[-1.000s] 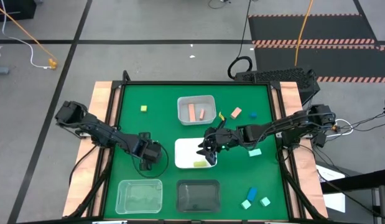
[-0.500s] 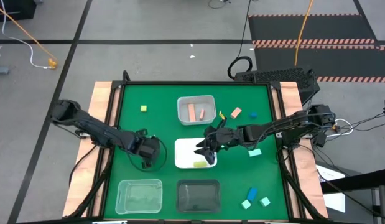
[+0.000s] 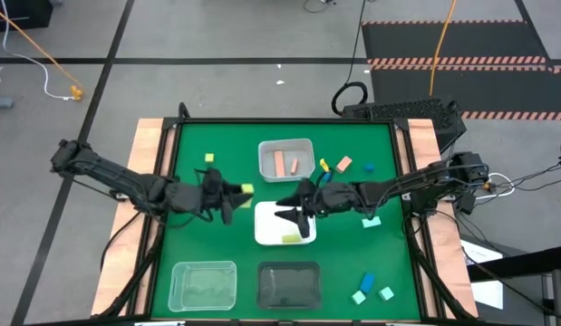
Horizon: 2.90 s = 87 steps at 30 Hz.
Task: Sort & place blocks by color
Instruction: Put the bottom green block into the white bin
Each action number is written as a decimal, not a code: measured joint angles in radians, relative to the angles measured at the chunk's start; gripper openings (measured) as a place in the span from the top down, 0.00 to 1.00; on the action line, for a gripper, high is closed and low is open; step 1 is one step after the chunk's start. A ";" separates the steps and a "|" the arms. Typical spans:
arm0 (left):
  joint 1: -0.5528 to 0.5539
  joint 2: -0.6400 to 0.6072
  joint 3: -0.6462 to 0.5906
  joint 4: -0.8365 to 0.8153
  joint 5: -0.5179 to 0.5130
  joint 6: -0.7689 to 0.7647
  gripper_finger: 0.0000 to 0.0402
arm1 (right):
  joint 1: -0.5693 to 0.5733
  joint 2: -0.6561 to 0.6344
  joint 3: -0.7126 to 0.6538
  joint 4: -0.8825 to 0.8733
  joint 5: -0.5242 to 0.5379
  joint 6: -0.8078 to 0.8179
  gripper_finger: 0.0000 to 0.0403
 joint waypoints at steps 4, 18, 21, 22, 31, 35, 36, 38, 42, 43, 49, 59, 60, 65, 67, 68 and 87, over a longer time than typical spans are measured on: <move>-0.002 0.010 0.001 0.251 -0.011 0.103 0.68 | 0.006 0.000 0.001 0.069 0.041 -0.082 0.59; -0.008 0.204 0.001 0.520 -0.003 0.272 0.68 | -0.010 0.000 0.001 0.152 0.035 0.070 0.35; -0.002 0.251 0.001 0.578 -0.002 0.284 0.68 | -0.010 0.000 0.000 0.139 0.036 0.105 0.31; 0.000 0.265 0.001 0.587 -0.002 0.278 0.68 | -0.010 0.000 0.001 0.140 0.036 0.110 0.30; 0.001 0.343 0.001 0.702 0.010 0.230 0.68 | -0.010 0.000 0.001 0.140 0.036 0.090 0.30; 0.003 0.343 0.001 0.724 0.010 0.236 0.68 | -0.010 0.000 0.000 0.140 0.036 0.089 0.33; 0.003 0.343 0.001 0.725 0.010 0.237 0.68 | -0.010 0.000 0.000 0.140 0.036 0.090 0.35; 0.004 0.343 0.001 0.725 0.010 0.230 0.68 | -0.010 0.000 0.001 0.141 0.036 0.096 0.38; 0.004 0.343 0.001 0.725 0.033 0.202 0.68 | -0.010 -0.001 0.001 0.146 0.030 0.096 0.48; 0.004 0.343 0.001 0.725 0.034 0.202 0.68 | -0.009 -0.001 0.001 0.149 0.027 0.096 0.51; 0.009 0.342 0.001 0.727 0.039 0.201 0.68 | -0.009 -0.001 0.000 0.170 0.013 0.096 0.69; 0.009 0.341 0.000 0.722 0.048 0.163 0.49 | -0.009 -0.001 0.000 0.169 -0.014 0.133 0.71; 0.009 0.341 0.000 0.721 0.049 0.150 0.45 | -0.009 -0.001 0.000 0.170 -0.014 0.138 0.71; 0.009 0.342 0.000 0.721 0.048 0.146 0.32 | -0.009 -0.004 0.000 0.155 -0.016 0.148 0.71; 0.009 0.342 0.000 0.726 0.047 0.142 0.29 | -0.009 -0.008 0.000 0.113 -0.016 0.149 0.71; 0.009 0.342 0.001 0.727 0.047 0.136 0.28 | -0.009 -0.013 0.000 0.089 -0.016 0.150 0.71; 0.017 0.343 0.000 0.721 0.025 0.125 0.30 | 0.079 -0.089 0.000 -0.160 -0.013 0.175 0.71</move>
